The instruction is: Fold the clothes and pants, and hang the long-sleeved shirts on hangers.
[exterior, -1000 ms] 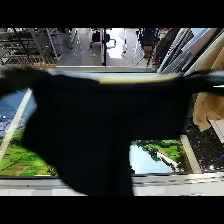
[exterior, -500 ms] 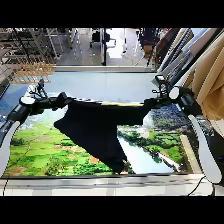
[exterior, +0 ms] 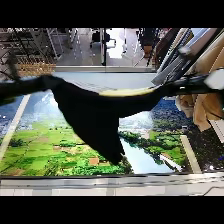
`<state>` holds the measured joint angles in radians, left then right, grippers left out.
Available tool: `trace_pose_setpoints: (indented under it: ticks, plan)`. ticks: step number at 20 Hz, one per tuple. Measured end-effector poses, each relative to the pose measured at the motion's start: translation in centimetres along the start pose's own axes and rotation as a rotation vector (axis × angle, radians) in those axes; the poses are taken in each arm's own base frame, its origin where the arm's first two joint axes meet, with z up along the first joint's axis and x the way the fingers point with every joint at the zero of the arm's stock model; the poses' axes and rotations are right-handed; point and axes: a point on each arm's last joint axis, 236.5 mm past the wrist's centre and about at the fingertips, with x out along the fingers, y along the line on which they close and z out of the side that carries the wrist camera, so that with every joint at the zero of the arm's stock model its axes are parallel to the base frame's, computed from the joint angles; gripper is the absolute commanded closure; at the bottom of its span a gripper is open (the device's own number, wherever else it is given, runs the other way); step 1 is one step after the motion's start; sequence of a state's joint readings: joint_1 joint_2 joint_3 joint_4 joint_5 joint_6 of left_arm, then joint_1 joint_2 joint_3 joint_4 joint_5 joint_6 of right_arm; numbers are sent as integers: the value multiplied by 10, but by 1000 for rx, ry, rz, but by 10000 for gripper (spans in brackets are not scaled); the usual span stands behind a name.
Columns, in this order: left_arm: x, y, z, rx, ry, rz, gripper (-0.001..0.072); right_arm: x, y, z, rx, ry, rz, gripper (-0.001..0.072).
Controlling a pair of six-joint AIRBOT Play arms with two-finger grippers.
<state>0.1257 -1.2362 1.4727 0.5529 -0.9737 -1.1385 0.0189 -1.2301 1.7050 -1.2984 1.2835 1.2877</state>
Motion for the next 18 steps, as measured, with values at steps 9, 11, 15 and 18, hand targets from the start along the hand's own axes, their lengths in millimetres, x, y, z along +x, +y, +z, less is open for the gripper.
trace_pose_setpoints:
  ticks: [9,11,15,18]
  plan:
    - [-219,-231,34,443,-452,-119,680,-265,43,29,-171,-564,-226,697]
    - [-243,-251,32,478,-518,-127,680,-296,49,28,-191,-644,-252,697]
    - [-241,-247,39,465,-532,-120,680,-302,41,45,-236,-700,-305,697]
    - [-191,-202,45,384,-415,-99,680,-233,16,64,-252,-576,-301,697]
